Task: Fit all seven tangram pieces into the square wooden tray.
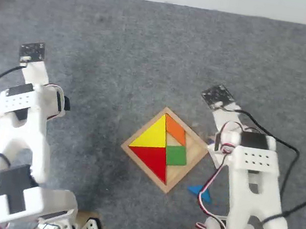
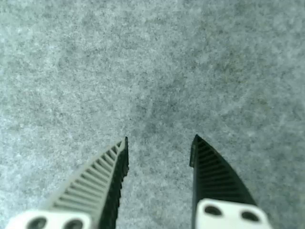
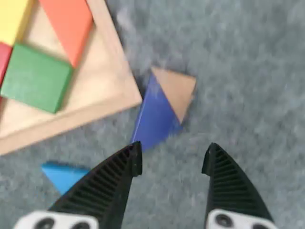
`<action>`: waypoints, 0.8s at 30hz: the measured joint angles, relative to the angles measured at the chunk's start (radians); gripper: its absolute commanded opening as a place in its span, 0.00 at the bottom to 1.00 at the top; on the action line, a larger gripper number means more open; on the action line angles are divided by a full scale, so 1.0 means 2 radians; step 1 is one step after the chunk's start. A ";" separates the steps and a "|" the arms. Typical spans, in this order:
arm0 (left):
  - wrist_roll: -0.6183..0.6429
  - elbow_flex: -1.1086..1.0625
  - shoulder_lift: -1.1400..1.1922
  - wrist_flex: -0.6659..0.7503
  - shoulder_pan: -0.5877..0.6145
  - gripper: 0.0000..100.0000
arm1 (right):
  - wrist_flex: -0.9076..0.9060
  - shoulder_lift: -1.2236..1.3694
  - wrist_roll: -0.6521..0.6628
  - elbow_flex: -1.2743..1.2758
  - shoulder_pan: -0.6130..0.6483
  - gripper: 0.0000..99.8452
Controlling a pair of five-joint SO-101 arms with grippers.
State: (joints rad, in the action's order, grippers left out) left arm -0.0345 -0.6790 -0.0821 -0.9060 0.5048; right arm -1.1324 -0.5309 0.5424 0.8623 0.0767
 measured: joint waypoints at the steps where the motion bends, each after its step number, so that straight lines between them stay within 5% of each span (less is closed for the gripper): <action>1: 0.000 0.000 0.000 0.000 0.000 0.21 | -0.002 -0.004 0.001 0.006 0.002 0.21; 12: 0.000 -0.001 0.000 0.000 0.000 0.21 | 0.124 0.024 -0.077 0.040 0.028 0.21; 24: 0.000 -0.005 0.000 0.000 0.000 0.21 | 0.216 0.172 0.060 0.010 0.024 0.21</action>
State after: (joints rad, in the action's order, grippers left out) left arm -0.0345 -0.6882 -0.0821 -0.9060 0.5048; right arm -0.6997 -0.1872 0.6621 0.8823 0.1243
